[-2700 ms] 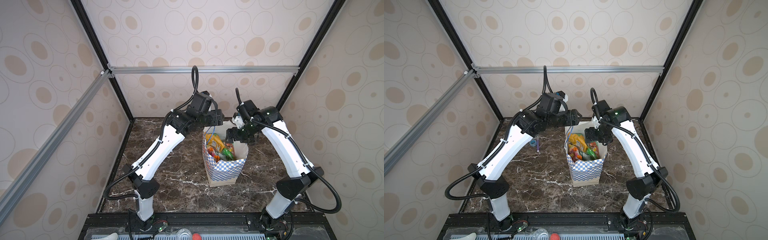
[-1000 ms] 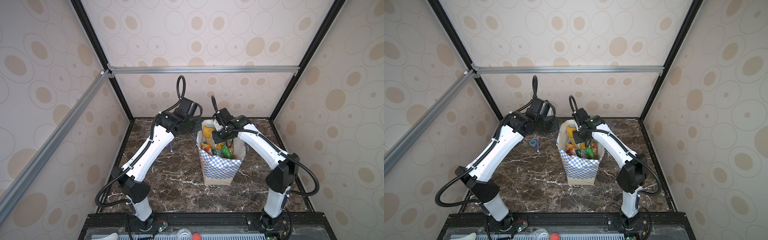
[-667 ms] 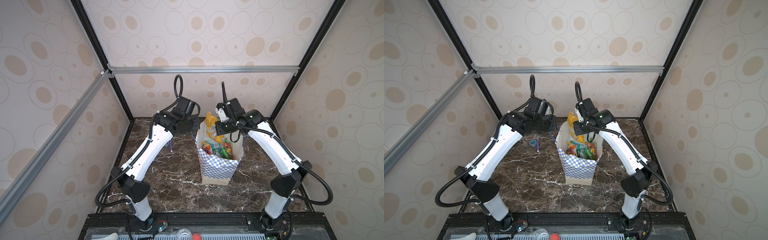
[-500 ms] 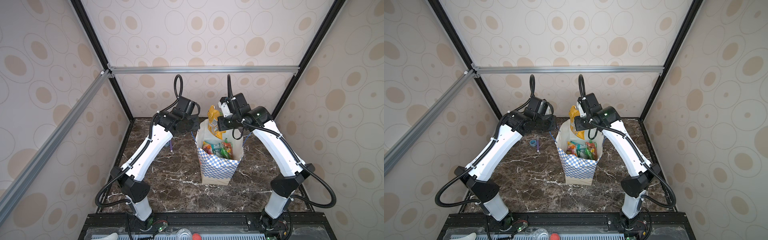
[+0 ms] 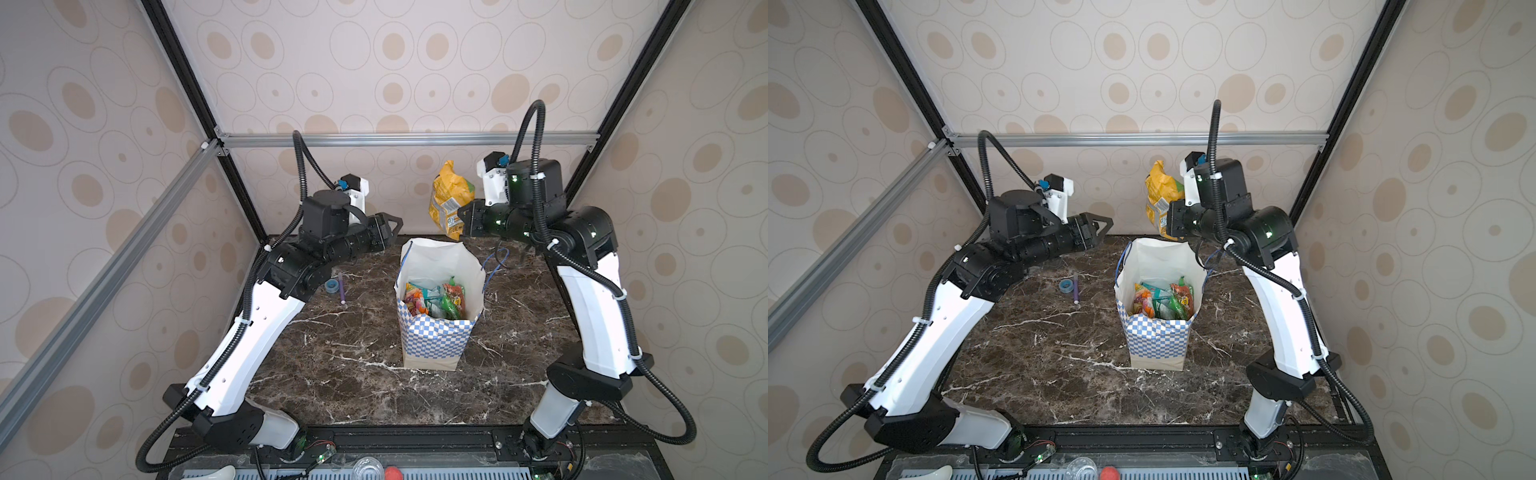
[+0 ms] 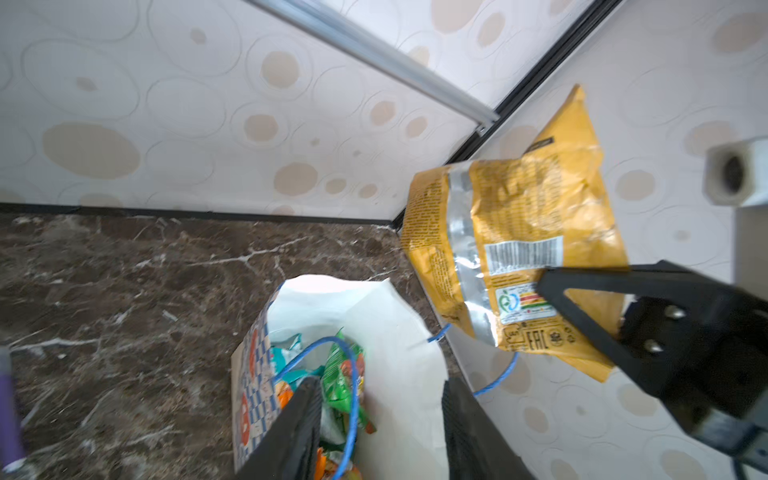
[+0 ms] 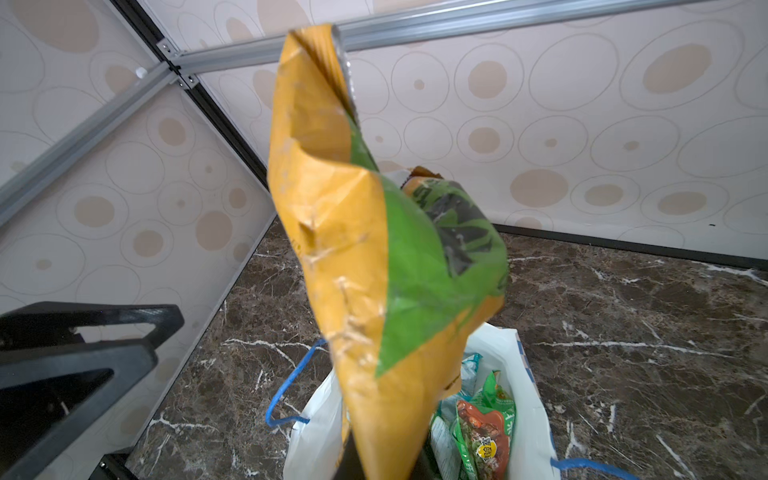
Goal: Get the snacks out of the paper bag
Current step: 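Grasp the yellow-green chip bag with the right gripper and lift it out, then lower the yellow chip bag beside the paper bag and release it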
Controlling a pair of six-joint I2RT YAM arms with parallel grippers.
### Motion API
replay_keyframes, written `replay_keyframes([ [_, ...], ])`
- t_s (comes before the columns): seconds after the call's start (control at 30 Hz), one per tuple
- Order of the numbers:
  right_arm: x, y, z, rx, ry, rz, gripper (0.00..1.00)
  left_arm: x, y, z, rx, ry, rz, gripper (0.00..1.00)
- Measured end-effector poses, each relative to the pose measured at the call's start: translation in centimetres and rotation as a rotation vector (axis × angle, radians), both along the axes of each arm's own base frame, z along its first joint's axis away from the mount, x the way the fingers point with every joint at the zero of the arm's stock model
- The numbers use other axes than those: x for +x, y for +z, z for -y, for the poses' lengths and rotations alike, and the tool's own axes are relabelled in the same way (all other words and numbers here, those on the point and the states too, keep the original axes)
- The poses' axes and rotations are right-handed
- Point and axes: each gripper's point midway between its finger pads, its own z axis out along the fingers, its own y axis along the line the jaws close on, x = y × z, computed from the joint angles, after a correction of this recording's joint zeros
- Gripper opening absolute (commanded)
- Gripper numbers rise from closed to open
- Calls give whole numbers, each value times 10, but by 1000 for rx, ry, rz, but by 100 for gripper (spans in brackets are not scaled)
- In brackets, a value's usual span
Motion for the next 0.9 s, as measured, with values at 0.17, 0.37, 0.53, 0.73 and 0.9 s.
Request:
replay_keyframes([
  [0.17,-11,27,65,62,-156,49,0,-28,29,31,-11,-129,102,65],
  [0.37,-39,23,152,84,-406,33,0,-68,48,92,16,-322,197,74],
  [0.53,-51,-21,197,83,-573,-92,0,-92,29,135,87,-444,216,85],
  [0.73,-37,-121,202,117,-604,-354,0,-110,-16,166,225,-534,188,96],
  [0.9,-15,-201,180,205,-526,-556,0,-110,-53,173,366,-546,159,98],
])
